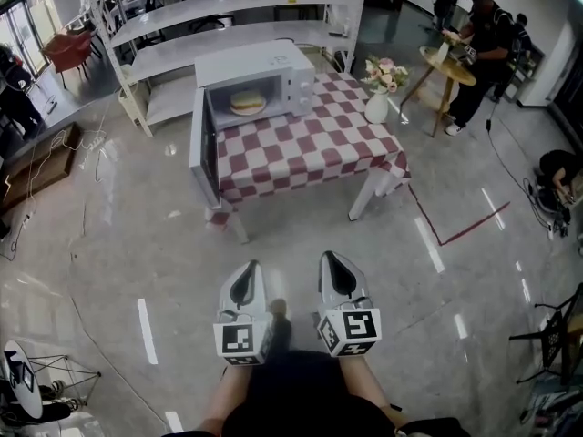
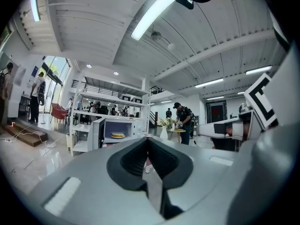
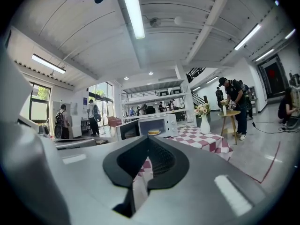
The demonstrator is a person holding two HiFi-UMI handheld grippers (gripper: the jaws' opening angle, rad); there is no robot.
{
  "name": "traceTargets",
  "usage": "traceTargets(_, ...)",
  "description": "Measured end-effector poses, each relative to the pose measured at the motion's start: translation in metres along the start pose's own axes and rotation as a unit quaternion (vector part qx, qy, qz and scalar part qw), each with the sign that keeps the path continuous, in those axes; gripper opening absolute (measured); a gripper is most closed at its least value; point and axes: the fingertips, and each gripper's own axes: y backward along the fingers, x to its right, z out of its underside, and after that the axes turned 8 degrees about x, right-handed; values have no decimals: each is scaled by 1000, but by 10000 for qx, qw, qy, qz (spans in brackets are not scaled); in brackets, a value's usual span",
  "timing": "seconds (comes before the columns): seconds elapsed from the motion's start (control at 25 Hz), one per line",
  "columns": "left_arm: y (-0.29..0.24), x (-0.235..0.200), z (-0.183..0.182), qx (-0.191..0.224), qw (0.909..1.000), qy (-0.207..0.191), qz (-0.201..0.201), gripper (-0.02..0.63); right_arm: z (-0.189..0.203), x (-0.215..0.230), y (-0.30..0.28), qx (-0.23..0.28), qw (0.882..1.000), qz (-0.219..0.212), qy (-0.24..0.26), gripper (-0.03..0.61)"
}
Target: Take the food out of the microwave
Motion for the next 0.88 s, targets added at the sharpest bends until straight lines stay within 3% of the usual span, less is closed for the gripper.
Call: traceTargets(0.88, -96, -48, 11, -130, 9997, 173, -70, 9, 9, 21, -102, -298, 9994, 44, 167, 0)
